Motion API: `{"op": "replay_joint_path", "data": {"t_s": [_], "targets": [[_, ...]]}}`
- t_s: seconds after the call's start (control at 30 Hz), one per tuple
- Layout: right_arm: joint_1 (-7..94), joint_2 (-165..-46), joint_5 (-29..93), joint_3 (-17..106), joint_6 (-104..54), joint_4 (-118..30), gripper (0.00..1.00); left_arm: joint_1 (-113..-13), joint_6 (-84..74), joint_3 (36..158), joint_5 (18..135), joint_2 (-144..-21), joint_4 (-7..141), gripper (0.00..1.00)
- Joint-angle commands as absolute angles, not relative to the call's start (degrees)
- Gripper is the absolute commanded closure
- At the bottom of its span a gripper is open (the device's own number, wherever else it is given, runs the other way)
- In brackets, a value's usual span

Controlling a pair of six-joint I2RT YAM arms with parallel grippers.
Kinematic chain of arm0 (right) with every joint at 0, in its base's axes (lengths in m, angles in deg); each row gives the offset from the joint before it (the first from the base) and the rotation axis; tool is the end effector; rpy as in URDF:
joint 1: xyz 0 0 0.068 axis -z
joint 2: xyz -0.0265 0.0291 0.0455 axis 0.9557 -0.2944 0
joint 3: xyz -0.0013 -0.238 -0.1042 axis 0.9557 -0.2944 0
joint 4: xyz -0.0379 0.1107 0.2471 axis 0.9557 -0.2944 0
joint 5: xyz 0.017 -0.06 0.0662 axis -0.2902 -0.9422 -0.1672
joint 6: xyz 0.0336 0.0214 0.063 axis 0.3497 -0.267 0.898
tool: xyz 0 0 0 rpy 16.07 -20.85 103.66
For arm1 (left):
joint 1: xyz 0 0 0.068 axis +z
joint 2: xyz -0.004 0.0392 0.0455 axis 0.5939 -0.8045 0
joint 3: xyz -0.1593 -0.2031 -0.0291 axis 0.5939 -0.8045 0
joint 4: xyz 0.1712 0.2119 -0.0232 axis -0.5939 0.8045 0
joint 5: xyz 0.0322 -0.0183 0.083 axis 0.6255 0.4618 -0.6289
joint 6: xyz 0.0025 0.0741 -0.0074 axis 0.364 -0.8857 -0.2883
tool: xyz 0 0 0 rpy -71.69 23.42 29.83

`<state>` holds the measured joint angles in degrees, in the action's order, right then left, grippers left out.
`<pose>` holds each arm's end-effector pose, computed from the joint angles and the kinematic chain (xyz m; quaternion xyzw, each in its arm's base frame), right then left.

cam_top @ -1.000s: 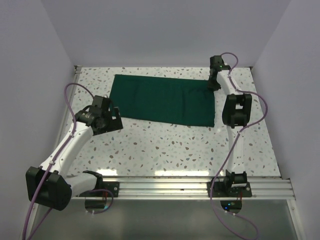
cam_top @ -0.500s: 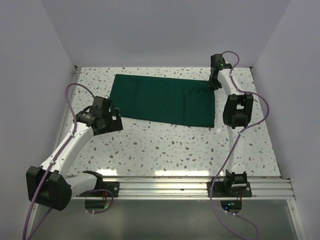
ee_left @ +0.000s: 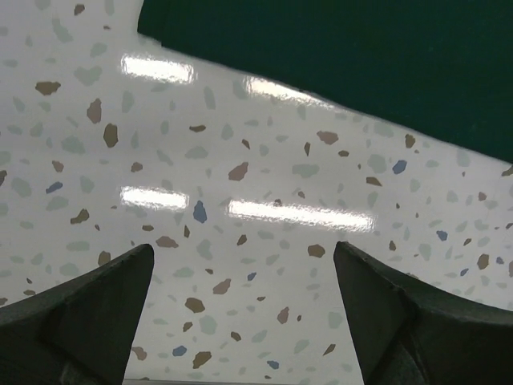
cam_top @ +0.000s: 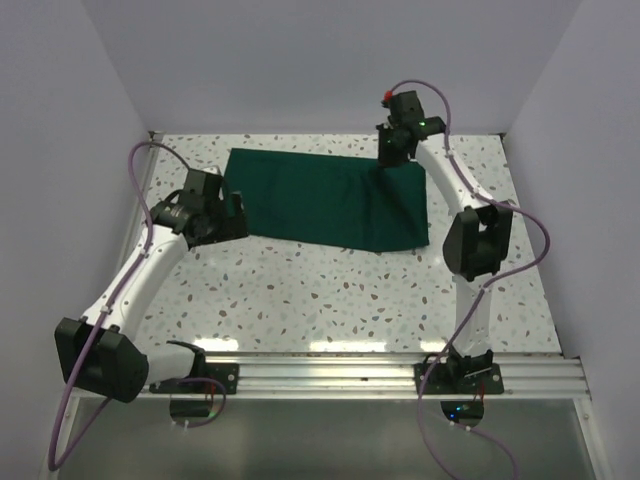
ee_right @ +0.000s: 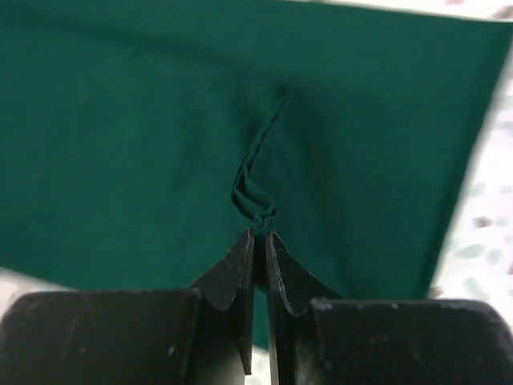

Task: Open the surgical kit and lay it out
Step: Open the surgical kit at the center of the board.

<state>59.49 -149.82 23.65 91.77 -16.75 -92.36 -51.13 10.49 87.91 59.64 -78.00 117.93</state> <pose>0.4971 0.1175 0.2628 0.0147 0.9419 0.0762 0.3268 0.2709 -0.0613 0.2594 -0.1238 0.9483 -0.0337 0.2903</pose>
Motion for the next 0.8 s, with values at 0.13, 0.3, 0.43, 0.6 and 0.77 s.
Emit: {"op": "replay_joint_path", "data": {"t_s": [0.13,0.3,0.43,0.6,0.77], "targets": [[48.02,-129.88,34.13,70.45,-20.59,-90.64,1.00,-51.29,8.25,98.09,59.10,-82.16,115.39,0.01],[46.34,-114.44,37.47,51.66,-21.65,-88.34,1.00,-51.29,9.92,98.89,59.89,-82.69,114.42,0.01],[46.34,-102.57,37.04,39.68,-22.18,-88.60,1.00,-51.29,12.20,99.15,60.06,-82.78,113.63,0.01],[46.25,-88.75,32.92,28.69,-17.54,-91.06,1.00,-51.37,18.17,98.72,58.40,-82.43,112.67,0.02],[46.25,-76.27,34.30,24.28,-6.73,-95.55,1.00,-51.90,23.35,95.73,54.72,-81.11,111.87,0.02]]}}
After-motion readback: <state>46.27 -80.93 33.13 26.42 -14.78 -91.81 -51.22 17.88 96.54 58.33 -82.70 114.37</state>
